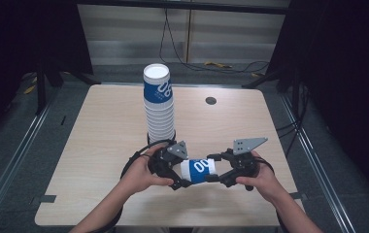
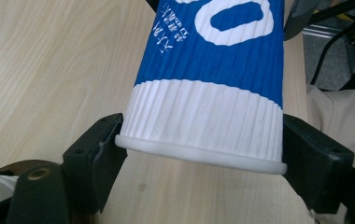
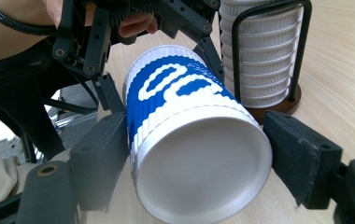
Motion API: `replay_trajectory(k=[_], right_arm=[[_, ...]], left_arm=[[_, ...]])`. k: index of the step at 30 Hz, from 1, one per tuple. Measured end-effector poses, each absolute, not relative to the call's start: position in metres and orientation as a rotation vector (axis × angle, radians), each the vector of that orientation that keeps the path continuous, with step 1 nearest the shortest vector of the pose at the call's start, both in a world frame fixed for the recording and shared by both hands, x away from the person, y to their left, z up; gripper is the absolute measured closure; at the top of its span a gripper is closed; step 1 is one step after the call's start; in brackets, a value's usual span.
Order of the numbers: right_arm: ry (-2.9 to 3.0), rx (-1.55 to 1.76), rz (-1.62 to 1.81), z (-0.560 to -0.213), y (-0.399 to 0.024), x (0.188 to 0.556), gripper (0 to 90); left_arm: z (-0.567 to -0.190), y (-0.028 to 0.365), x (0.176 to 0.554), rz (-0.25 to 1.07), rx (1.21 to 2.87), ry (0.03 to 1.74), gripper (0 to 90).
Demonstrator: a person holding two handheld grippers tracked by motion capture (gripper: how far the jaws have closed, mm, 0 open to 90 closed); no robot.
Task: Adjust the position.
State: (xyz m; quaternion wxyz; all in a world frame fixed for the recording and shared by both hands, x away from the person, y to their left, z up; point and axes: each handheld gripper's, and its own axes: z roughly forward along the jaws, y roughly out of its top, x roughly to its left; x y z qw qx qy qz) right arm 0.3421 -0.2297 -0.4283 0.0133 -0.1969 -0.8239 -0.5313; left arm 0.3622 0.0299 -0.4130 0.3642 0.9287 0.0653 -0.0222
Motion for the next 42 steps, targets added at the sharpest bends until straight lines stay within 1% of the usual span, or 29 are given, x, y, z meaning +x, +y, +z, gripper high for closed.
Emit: replay_trajectory(k=[2,18,33,42], right_arm=[[-2.573,-0.616,-1.649,-0.4285,-0.2296,0.3421,21.4],[-2.607,-0.591,-1.636,-0.4302,-0.2297,0.3413,18.7],[-2.718,-0.511,-1.584,-0.428,-0.233,0.3414,14.1],[-2.777,-0.479,-1.519,-0.4254,-0.2324,0.342,14.0]], left_arm=[[-0.4133,0.0302,0.3623,-0.061,2.389,0.165,20.5],[-0.414,0.031,0.3622,-0.068,2.391,0.158,21.4],[-0.4133,0.0322,0.3624,-0.095,2.436,0.173,21.4],[-0.4122,0.0328,0.3636,-0.115,2.469,0.205,21.3]])
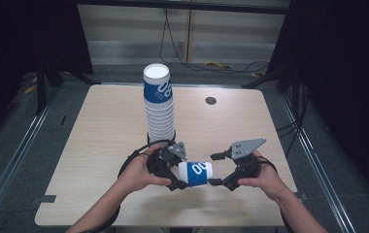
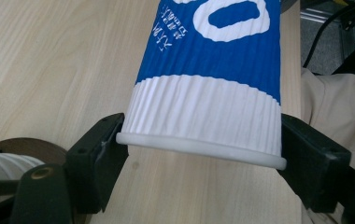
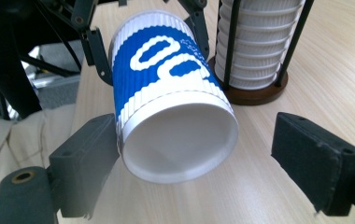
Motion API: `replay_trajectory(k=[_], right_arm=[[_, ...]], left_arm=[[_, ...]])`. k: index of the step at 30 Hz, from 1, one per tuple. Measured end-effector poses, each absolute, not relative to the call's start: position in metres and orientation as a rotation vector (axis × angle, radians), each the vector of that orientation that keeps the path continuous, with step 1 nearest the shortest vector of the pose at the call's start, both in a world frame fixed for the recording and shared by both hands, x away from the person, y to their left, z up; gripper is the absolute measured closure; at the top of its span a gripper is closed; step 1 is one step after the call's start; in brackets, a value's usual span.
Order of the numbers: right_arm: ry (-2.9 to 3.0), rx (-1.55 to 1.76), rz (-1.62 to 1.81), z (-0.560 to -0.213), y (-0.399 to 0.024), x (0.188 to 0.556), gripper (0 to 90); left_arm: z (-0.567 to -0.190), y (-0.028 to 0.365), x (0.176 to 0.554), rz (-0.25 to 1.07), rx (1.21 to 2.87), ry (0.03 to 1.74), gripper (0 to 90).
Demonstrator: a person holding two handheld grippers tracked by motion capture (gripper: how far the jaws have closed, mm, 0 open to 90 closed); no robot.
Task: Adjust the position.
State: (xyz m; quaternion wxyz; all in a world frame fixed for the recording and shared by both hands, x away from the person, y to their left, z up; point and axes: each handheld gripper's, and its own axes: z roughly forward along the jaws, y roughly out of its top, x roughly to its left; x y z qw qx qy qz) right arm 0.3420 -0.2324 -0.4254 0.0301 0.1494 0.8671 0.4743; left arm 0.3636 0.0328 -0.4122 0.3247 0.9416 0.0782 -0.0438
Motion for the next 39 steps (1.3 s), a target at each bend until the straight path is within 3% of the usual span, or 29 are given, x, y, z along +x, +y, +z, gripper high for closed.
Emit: replay_trajectory(k=[25,39], right_arm=[[2.875,0.232,0.91,-0.398,-0.205,0.344,15.4],[2.965,0.227,0.724,-0.4,-0.186,0.346,16.9]], left_arm=[[-0.413,0.027,0.366,-0.148,2.534,0.237,21.3],[-0.414,0.025,0.366,-0.147,2.539,0.244,21.2]])
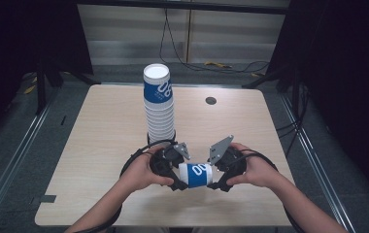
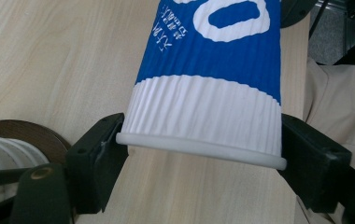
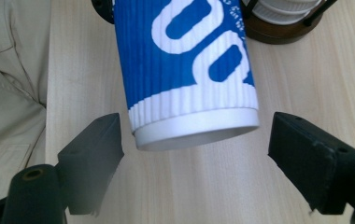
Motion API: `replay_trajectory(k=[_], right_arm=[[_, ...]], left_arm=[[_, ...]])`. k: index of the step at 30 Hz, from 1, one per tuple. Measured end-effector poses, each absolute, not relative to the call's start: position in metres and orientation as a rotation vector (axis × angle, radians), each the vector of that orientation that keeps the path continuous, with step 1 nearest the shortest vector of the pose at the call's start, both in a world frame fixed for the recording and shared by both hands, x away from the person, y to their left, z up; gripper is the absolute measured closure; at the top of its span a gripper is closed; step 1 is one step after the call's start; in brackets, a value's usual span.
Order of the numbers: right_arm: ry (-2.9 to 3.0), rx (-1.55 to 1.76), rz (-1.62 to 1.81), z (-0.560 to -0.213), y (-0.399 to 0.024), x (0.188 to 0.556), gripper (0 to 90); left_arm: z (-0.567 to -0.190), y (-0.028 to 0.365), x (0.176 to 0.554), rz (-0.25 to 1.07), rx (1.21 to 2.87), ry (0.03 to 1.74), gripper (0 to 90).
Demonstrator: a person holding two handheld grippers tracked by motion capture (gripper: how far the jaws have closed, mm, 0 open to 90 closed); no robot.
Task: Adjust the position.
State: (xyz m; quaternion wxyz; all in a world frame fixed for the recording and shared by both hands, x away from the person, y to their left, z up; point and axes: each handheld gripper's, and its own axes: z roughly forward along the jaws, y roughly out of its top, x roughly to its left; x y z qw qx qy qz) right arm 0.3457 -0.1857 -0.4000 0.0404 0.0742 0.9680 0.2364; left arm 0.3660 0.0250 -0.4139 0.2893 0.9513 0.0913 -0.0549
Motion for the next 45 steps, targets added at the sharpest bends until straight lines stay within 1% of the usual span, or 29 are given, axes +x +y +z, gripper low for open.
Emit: replay_trajectory(k=[4,10,15,17,22,23,28,32,33,36,39,45], right_arm=[[2.979,0.223,0.712,-0.401,-0.182,0.346,16.9],[2.98,0.181,0.693,-0.403,-0.176,0.346,18.5],[2.993,0.153,0.683,-0.405,-0.174,0.345,25.7],[3.006,0.149,0.659,-0.406,-0.174,0.343,25.8],[3.021,0.119,0.64,-0.413,-0.172,0.342,26.3],[3.025,0.115,0.641,-0.413,-0.172,0.342,25.9],[3.016,0.137,0.656,-0.411,-0.17,0.341,22.6],[2.99,0.132,0.689,-0.411,-0.169,0.343,25.0],[2.993,0.146,0.688,-0.411,-0.169,0.343,27.7],[2.98,0.13,0.702,-0.414,-0.169,0.342,28.5],[2.97,0.144,0.707,-0.415,-0.172,0.341,28.6],[2.943,0.177,0.807,-0.413,-0.18,0.341,28.6]], left_arm=[[-0.415,0.024,0.366,-0.147,2.563,0.241,21.1],[-0.416,0.021,0.363,-0.157,2.55,0.241,20.9],[-0.414,0.021,0.364,-0.157,2.552,0.22,20.7],[-0.414,0.022,0.363,-0.174,2.536,0.225,20.7],[-0.414,0.02,0.361,-0.167,2.547,0.211,20.6],[-0.414,0.02,0.362,-0.158,2.566,0.183,20.6],[-0.415,0.019,0.362,-0.164,2.56,0.214,20.6],[-0.415,0.019,0.362,-0.148,2.567,0.196,20.6],[-0.415,0.019,0.362,-0.153,2.569,0.204,20.5],[-0.415,0.02,0.362,-0.129,2.567,0.182,19.6],[-0.416,0.022,0.362,-0.112,2.52,0.189,17.5],[-0.415,0.03,0.364,-0.129,2.434,0.201,15.9]])
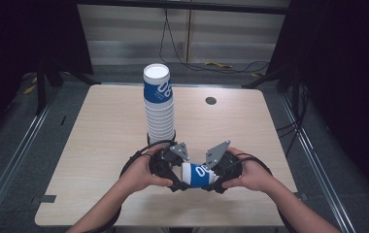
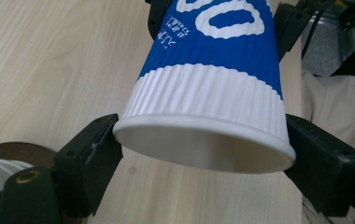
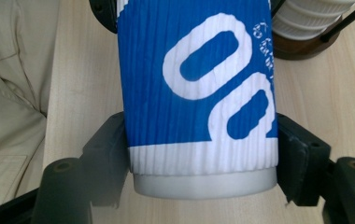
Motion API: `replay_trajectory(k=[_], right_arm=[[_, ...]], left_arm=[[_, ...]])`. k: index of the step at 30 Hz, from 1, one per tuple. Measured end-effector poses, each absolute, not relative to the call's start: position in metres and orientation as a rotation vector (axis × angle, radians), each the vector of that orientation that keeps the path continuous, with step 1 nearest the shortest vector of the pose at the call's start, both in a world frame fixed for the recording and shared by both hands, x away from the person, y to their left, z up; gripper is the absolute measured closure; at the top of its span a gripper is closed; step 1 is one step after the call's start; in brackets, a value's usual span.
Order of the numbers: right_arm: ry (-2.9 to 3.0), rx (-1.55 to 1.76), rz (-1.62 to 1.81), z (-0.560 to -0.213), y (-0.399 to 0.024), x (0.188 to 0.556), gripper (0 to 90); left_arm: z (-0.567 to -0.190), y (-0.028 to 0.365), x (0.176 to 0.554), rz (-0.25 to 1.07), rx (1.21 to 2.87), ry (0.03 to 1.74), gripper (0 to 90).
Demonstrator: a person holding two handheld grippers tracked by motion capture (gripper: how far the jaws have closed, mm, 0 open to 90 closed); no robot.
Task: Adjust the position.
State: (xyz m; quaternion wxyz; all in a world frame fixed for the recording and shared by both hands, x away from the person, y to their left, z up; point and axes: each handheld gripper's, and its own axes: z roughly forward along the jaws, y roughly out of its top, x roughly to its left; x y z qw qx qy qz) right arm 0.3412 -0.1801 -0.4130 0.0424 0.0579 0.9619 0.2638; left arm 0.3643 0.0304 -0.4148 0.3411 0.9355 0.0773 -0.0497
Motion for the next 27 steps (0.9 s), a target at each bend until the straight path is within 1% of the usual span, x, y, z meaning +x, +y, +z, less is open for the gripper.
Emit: replay_trajectory(k=[8,9,13,15,18,27], right_arm=[[2.91,0.194,0.877,-0.411,-0.19,0.34,28.7],[2.909,0.202,0.884,-0.412,-0.191,0.34,28.6],[2.903,0.22,0.881,-0.414,-0.196,0.34,28.6],[2.899,0.237,0.899,-0.416,-0.199,0.342,28.6],[2.889,0.254,0.91,-0.418,-0.203,0.342,28.6],[2.845,0.331,1.059,-0.421,-0.211,0.344,28.6]], left_arm=[[-0.411,0.037,0.366,-0.147,2.398,0.206,16.1],[-0.413,0.036,0.365,-0.143,2.368,0.222,16.1],[-0.412,0.04,0.367,-0.145,2.345,0.24,16.1],[-0.411,0.042,0.368,-0.145,2.359,0.236,16.2],[-0.413,0.044,0.368,-0.145,2.324,0.251,16.1],[-0.413,0.048,0.368,-0.139,2.255,0.271,16.0]])
